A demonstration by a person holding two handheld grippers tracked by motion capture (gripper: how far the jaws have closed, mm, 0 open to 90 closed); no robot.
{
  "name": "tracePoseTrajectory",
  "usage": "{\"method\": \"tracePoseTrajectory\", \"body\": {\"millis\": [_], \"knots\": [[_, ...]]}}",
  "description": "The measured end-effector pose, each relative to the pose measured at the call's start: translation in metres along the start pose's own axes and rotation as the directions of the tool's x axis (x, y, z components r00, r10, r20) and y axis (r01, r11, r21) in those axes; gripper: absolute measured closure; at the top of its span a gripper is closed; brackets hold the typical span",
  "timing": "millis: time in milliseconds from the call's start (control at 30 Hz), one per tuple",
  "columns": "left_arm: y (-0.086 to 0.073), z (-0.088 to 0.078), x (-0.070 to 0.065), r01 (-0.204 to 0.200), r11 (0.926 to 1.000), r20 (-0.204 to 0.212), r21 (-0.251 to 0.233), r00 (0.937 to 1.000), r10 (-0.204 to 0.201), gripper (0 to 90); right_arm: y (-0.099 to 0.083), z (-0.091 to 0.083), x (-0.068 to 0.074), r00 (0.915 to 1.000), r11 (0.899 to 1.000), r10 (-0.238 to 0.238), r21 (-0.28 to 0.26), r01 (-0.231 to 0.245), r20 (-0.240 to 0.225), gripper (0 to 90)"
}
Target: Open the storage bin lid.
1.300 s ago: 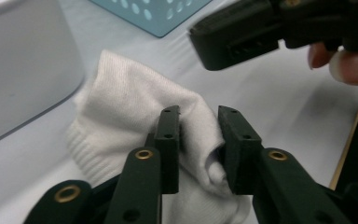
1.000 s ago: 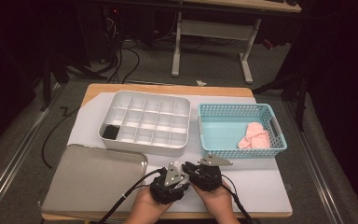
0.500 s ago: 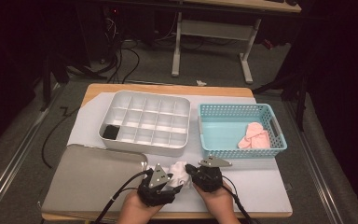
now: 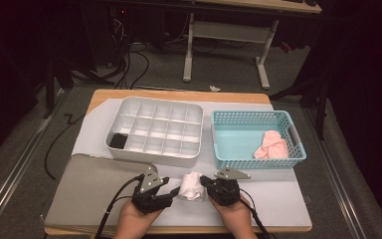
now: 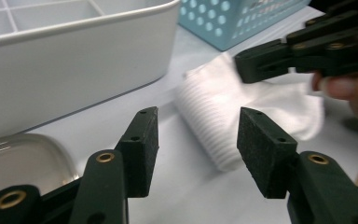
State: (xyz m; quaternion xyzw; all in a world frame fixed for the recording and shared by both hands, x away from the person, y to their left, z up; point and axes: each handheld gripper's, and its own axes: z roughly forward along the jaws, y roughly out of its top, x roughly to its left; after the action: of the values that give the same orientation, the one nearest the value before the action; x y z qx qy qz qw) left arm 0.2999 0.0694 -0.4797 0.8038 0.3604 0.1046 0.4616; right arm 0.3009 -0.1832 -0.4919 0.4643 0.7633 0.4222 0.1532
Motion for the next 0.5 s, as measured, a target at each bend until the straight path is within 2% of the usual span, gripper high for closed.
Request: {"method": "tracePoseTrajectory", "body": {"millis": [133,267,400,500], "knots": [[0.003,0.01,-0.001,0.029,0.9995,0.045,0.016,0.9985,-0.029,46.4,-0.002,-0.002,-0.001,1.0,1.0,0.0,-0.002,0.0,0.004,86.4],[0.007,0.016,-0.007,0.033,0.9992,0.084,0.02,0.9959,-0.035,45.2,-0.004,-0.003,-0.003,1.0,1.0,-0.001,-0.011,0.002,0.007,86.3],[0.008,0.026,-0.014,0.014,0.9986,0.091,0.051,0.9957,-0.018,44.7,-0.005,-0.003,-0.004,1.0,1.0,0.003,-0.011,-0.003,0.007,85.9],[0.007,0.034,-0.017,0.0,0.9969,0.085,0.079,0.9963,-0.007,45.0,-0.005,-0.005,-0.004,1.0,1.0,0.005,-0.018,-0.005,0.004,81.6]]}}
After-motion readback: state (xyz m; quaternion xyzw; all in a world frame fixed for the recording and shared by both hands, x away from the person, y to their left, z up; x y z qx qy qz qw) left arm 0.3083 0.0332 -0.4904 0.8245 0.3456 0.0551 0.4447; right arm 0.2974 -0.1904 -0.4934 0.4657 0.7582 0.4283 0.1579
